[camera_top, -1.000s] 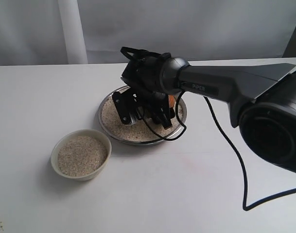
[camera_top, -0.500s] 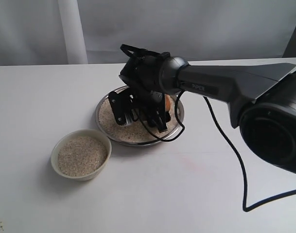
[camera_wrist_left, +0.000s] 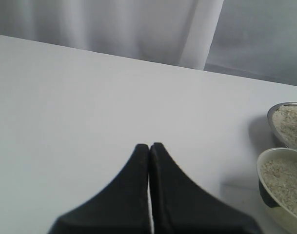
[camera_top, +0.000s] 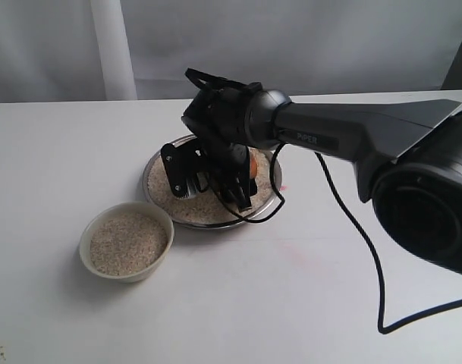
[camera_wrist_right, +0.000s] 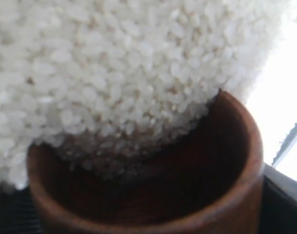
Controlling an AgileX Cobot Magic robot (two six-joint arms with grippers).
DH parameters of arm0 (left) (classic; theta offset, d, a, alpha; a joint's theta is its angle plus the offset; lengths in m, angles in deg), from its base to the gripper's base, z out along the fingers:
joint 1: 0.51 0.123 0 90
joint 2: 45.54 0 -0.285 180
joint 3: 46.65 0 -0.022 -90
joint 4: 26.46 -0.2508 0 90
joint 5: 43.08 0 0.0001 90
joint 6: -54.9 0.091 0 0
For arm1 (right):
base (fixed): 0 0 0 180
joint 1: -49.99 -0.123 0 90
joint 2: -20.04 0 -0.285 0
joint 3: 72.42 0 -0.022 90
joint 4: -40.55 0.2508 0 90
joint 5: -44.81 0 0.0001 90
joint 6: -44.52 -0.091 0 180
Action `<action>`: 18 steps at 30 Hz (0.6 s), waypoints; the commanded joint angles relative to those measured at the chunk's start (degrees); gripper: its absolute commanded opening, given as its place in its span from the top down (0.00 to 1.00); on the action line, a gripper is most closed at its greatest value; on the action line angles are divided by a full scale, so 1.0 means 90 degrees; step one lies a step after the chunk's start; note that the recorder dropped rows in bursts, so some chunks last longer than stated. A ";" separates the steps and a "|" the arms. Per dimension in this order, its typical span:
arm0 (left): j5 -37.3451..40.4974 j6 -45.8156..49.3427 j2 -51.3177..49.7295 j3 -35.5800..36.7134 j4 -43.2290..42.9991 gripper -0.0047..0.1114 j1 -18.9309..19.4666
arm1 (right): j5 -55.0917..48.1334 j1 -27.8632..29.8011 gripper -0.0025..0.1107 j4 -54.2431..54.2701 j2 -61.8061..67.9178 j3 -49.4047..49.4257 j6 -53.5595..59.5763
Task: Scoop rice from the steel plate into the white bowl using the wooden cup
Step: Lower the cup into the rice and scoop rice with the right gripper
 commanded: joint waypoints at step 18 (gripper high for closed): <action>-0.0044 -0.0009 0.0014 -0.0022 -0.0017 0.96 0.0000 | 0.0534 0.0014 0.98 0.2163 -0.0084 0.0024 -0.0060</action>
